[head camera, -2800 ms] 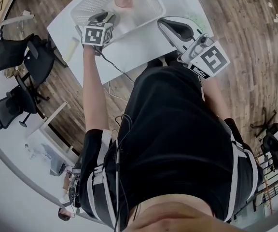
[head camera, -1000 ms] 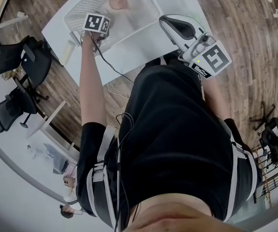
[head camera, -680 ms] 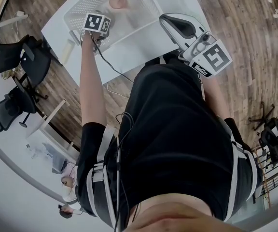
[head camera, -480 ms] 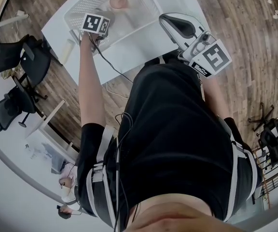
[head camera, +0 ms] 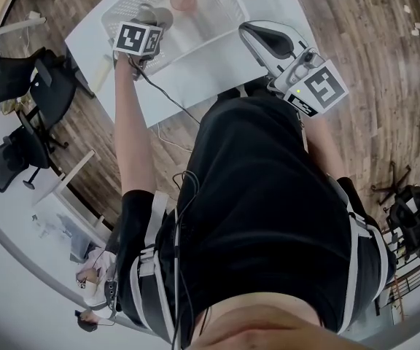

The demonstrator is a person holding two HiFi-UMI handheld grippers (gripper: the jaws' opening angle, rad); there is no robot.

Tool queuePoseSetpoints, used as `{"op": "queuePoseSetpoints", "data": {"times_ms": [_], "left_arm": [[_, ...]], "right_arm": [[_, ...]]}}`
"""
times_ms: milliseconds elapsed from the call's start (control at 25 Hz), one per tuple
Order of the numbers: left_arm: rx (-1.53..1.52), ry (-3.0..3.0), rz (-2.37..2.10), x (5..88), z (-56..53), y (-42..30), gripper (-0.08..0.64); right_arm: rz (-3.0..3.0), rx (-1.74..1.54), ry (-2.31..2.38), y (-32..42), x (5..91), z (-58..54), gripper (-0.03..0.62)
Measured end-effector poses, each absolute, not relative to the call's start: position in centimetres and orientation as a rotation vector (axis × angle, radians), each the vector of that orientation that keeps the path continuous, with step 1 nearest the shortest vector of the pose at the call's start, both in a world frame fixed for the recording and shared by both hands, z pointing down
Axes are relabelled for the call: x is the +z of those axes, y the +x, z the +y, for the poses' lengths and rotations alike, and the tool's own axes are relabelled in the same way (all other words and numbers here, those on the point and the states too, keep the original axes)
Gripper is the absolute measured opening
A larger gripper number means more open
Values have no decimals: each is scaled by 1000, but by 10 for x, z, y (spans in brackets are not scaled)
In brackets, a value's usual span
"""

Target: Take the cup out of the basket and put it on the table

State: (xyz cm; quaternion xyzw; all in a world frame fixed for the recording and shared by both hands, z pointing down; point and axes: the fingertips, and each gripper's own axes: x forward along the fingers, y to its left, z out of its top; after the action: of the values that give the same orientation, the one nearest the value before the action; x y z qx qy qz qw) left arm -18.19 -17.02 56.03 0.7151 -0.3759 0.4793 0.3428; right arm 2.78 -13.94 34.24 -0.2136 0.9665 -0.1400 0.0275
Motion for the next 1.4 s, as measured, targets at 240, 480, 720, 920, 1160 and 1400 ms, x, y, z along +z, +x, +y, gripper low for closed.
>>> {"op": "queuePoseSetpoints", "data": {"times_ms": [240,480,720,920,1160,1400], "left_arm": [[1176,2012,-1012,516,-160,-162,43],[1127,2153,-1081,469,-147,-147,43],[964,2362,-1151,414,-125,-127,43],[754,2531,-1209,376,-99,-107,43],[515,2586,-1333,348,-68,-111,43],[269,2595,-1436,329,-44,-118,43]], "right_arm": [[2996,-410,-628,24,336,-130,18],[3010,-391,-596,15,331,-115,18],[3027,-383,-550,2,327,-99,18],[3041,-371,-523,-4,326,-91,18],[3059,-351,-502,-26,325,-87,18],[3079,-352,-461,-49,328,-81,18]]}}
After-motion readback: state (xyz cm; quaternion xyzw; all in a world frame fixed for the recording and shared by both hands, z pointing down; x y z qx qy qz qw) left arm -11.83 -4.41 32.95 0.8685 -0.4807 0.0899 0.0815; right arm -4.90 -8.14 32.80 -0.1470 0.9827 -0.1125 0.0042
